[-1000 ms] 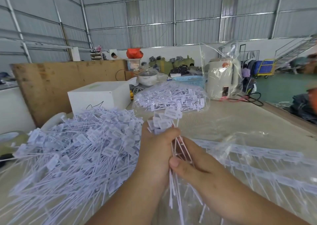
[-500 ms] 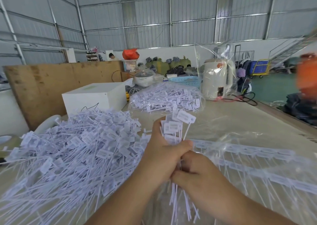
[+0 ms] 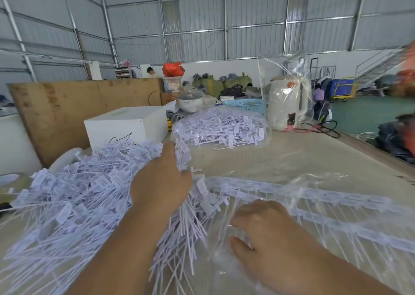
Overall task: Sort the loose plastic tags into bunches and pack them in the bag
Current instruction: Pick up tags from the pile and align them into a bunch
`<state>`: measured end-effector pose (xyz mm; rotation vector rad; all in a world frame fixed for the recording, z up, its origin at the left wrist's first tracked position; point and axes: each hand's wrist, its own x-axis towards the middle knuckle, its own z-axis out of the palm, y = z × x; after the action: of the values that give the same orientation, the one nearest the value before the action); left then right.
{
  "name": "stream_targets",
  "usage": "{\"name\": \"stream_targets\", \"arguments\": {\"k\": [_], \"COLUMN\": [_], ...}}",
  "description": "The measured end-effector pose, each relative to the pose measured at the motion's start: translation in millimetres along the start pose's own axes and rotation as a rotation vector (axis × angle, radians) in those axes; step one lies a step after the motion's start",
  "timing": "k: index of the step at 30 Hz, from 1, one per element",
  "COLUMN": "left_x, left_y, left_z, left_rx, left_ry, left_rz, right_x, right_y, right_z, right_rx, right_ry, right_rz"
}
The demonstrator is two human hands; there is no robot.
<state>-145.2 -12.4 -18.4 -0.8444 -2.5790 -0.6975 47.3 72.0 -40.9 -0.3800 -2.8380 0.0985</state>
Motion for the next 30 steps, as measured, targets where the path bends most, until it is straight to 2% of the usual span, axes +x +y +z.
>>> {"name": "stream_targets", "arguments": {"k": [5,9,11,15,18,20,23,26,28,30], "left_x": [6,14,15,14,12,2,-23,-48,-56,-58], "left_y": [-11,-22,-26,-26,-19,-8,17,42,49,51], "left_z": [2,0,2,15,11,8,3,3,6,7], "left_rx": [0.089,-0.057,-0.100,0.013,0.086,0.075,-0.196,-0.517,-0.637,-0.686], "left_ry": [-0.125,0.016,0.040,-0.096,-0.052,0.010,0.008,-0.204,-0.293,-0.308], "left_rz": [-0.012,-0.027,-0.016,-0.016,-0.011,0.063,0.299,0.512,0.525,0.458], "right_x": [-4,-5,-6,-5,-2,0,1,4,7,9], "right_y": [-6,-7,-5,3,14,22,30,38,42,43], "right_z": [-8,-15,-18,-14,-6,0,5,7,6,5], "right_rx": [-0.136,-0.206,-0.159,-0.016,0.015,0.042,0.123,0.176,0.229,0.262], "right_ry": [-0.028,-0.118,-0.156,-0.083,-0.057,-0.033,0.061,0.112,0.099,0.142], "right_rz": [0.019,0.090,0.174,0.202,0.178,0.172,0.102,0.001,-0.062,-0.103]}}
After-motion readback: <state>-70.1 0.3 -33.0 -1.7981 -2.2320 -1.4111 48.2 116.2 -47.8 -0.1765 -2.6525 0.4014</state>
